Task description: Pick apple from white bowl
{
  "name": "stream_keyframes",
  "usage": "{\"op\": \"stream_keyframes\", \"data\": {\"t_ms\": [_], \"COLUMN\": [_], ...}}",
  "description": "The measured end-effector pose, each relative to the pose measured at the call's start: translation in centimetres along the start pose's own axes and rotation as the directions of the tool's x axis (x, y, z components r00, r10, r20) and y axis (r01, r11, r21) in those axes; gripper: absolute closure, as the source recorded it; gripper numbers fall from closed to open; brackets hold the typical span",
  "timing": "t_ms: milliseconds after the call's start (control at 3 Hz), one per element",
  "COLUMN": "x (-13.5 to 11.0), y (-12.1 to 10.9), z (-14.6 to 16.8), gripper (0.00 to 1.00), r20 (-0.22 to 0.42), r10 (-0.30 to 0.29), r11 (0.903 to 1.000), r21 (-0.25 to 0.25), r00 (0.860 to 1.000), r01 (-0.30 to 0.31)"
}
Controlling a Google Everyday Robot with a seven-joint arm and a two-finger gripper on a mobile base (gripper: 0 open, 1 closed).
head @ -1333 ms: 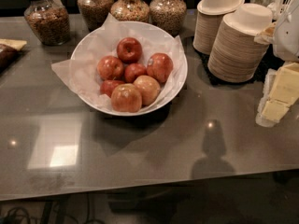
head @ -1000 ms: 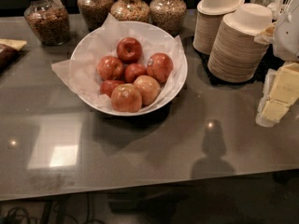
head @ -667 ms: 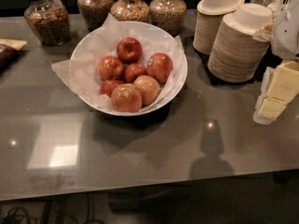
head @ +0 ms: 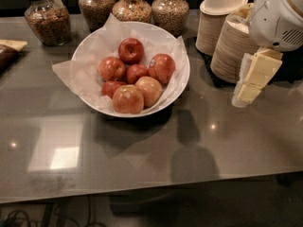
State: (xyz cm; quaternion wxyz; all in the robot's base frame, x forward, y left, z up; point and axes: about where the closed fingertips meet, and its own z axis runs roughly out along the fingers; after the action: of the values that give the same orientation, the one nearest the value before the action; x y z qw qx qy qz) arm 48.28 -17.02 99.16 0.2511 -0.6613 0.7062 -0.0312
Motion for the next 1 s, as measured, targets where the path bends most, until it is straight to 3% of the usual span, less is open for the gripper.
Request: {"op": "stream_keyframes", "data": {"t_ms": [333, 667, 1000], "x": [0.0, -1.1, -3.6], "y": [0.0, -0.6, -1.4], "z": [0.0, 1.4, 3.6], "gripper": [0.00, 0.00, 0.00], "r20": [0.000, 0.058, 0.165], "r10": [-0.001, -0.015, -0.050], "r11": [1.0000, 0.9999, 0.9984], "r21": [0.001, 0.009, -0.018], "r00": [1.000, 0.998, 0.985], "r01": [0.001, 0.014, 0.054]}}
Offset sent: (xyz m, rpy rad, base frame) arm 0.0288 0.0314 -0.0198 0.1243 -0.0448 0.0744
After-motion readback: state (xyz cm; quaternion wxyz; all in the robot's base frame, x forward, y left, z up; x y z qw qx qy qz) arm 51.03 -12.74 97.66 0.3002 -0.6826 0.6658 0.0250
